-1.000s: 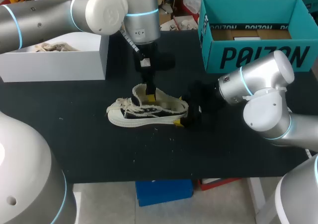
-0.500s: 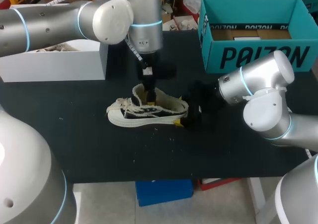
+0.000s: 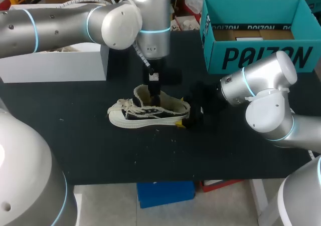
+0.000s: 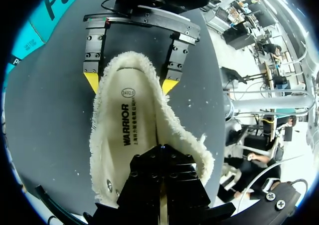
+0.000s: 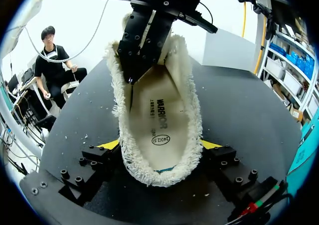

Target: Take the shoe out of the shoebox, open the shoe tongue, remove and reinsert the insole, then place the shoe into the shoebox

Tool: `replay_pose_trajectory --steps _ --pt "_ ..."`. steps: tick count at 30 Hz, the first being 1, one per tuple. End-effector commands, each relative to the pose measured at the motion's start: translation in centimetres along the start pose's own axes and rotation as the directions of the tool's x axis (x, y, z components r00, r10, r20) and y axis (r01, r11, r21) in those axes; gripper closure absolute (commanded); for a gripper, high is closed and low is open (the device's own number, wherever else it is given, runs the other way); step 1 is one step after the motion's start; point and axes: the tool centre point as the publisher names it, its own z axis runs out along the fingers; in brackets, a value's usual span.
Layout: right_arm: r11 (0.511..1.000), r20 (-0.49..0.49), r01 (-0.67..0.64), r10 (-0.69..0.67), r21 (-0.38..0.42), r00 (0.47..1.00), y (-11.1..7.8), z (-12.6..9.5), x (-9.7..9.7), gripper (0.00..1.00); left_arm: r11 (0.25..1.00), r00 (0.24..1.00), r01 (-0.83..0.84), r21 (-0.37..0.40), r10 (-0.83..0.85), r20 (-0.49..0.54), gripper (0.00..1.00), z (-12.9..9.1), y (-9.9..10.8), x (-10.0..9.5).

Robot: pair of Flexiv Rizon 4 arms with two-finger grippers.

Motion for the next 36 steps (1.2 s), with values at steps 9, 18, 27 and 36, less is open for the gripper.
replay_pose_trajectory --steps 9,18,27,36 --pt "1.0 -0.001 -0.001 0.001 0.001 1.0 0.0 0.0 0.0 1.0 1.0 1.0 0.013 -0.006 -0.013 -0.003 1.0 1.7 -0.5 0.0" --pt "1.0 -0.001 -0.001 0.001 0.001 1.0 0.0 0.0 0.0 1.0 0.999 0.999 0.033 -0.006 -0.033 0.002 1.0 2.4 -0.3 -0.1" --pt "1.0 -0.001 -0.001 0.001 0.001 1.0 0.0 0.0 0.0 1.0 0.999 0.999 0.044 0.005 -0.044 0.0 1.0 2.9 0.0 -0.1" --pt "1.0 -0.001 -0.001 0.001 0.001 1.0 0.0 0.0 0.0 1.0 0.999 0.999 0.044 0.005 -0.044 0.013 0.61 3.0 -0.4 0.2"
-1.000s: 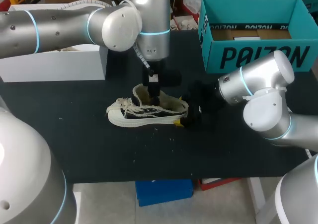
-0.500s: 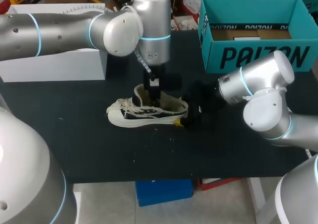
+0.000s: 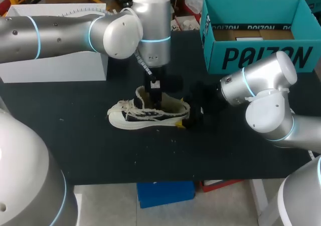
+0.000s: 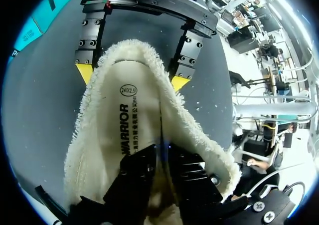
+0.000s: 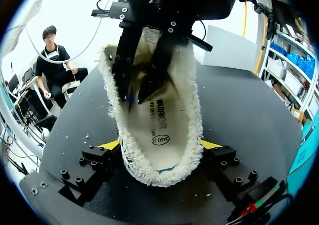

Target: Take the shoe out of the shoebox, open the shoe tongue, remove and reinsert the insole, then place the shoe into the shoebox

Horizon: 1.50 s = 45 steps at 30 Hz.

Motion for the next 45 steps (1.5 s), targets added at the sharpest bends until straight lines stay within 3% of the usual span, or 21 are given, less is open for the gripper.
replay_pose_trajectory --steps 1,10,14,31,45 --pt "1.0 0.001 -0.002 0.002 0.0 1.0 0.0 0.0 -0.1 1.0 1.0 1.0 0.0 -0.011 0.0 0.016 0.62 0.5 -0.2 0.6" --pt "1.0 0.001 -0.002 0.002 0.0 1.0 0.0 0.0 -0.1 1.0 0.998 0.996 0.013 -0.06 -0.008 0.09 0.69 0.2 -0.4 0.6" --pt "1.0 0.001 -0.002 0.002 0.0 1.0 0.0 0.0 -0.1 1.0 0.995 0.984 0.026 -0.1 -0.008 0.177 0.72 -0.3 -0.5 0.7" --pt "1.0 0.001 -0.002 0.002 0.0 1.0 0.0 0.0 -0.1 1.0 0.99 0.935 0.037 -0.136 0.014 0.354 0.7 0.3 -0.1 0.4" --pt "1.0 0.001 -0.002 0.002 0.0 1.0 0.0 0.0 -0.1 1.0 0.97 0.854 0.064 -0.233 0.068 0.516 0.69 1.0 0.0 -0.4"
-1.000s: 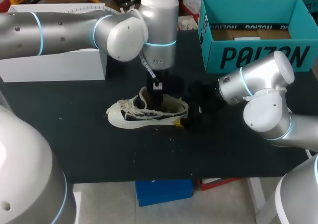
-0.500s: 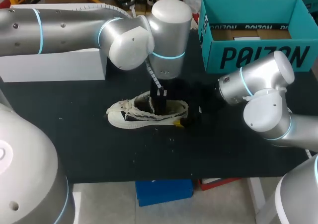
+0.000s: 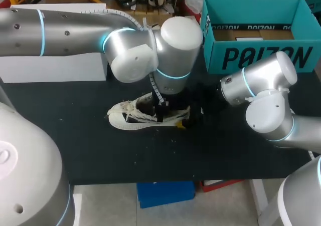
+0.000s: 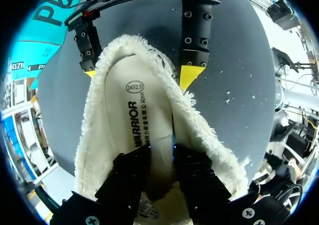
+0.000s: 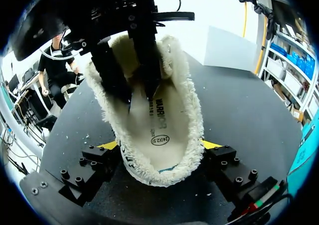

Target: Take the shoe out of the shoebox, open the shoe tongue, remove and reinsert the insole, then place the shoe into the shoebox

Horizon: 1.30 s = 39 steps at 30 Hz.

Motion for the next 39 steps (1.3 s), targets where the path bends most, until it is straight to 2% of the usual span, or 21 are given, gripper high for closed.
replay_pose_trajectory --steps 1,10,14,22,33,39 --pt "1.0 0.0 -0.002 0.002 0.001 1.0 0.0 0.0 -0.2 1.0 1.0 0.998 -0.014 -0.019 0.015 0.057 0.69 0.6 -0.7 0.9" --pt "1.0 0.0 -0.002 0.002 0.001 1.0 0.0 0.0 -0.2 1.0 1.0 0.987 0.019 -0.016 -0.016 0.158 0.67 0.9 -1.0 0.0" --pt "1.0 0.0 -0.002 0.002 0.001 1.0 0.0 0.0 -0.2 1.0 0.996 0.974 0.088 0.001 -0.086 0.209 0.73 1.3 -0.7 -0.4" --pt "1.0 0.0 -0.002 0.002 0.001 1.0 0.0 0.0 -0.2 1.0 0.984 0.936 0.177 0.021 -0.175 0.305 0.67 1.6 -0.6 -1.5" --pt "1.0 0.0 -0.002 0.002 0.001 1.0 0.0 0.0 -0.2 1.0 0.974 0.89 0.223 0.031 -0.216 0.402 0.67 2.0 0.1 -3.9" --pt "1.0 0.0 -0.002 0.002 0.001 1.0 0.0 0.0 -0.2 1.0 0.97 0.857 0.238 0.048 -0.233 0.46 0.62 1.7 0.3 -5.2"
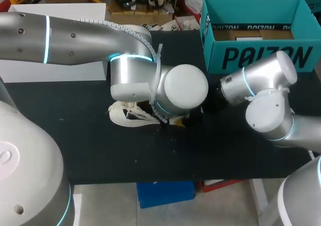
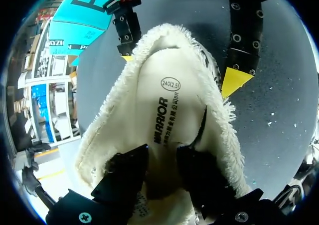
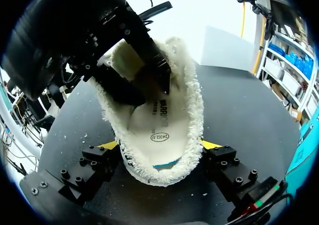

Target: Take the shoe out of the shoebox, open the shoe tongue, remove and reinsert the insole, then place the shoe into the shoebox

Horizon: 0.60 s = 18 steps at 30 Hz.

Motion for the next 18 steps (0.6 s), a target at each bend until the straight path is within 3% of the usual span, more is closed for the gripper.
replay_pose_trajectory --steps 1,14,17,18 --pt "1.0 -0.003 0.0 0.0 0.001 1.0 0.02 -0.02 0.17 1.0 1.0 0.999 0.011 0.007 -0.012 0.052 0.63 1.63 -0.34 -0.73" --pt "1.0 -0.003 0.0 0.0 0.001 1.0 0.02 -0.02 0.17 1.0 0.999 0.996 0.032 0.03 -0.034 0.086 0.67 1.33 -0.7 -1.54" --pt "1.0 -0.003 0.0 0.0 0.001 1.0 0.02 -0.02 0.17 1.0 0.999 0.995 0.033 0.03 -0.036 0.089 0.82 1.19 -0.72 -1.61" --pt "1.0 -0.003 0.0 0.0 0.001 1.0 0.02 -0.02 0.17 1.0 0.999 0.995 0.036 0.03 -0.038 0.087 0.92 1.13 -0.73 -1.62"
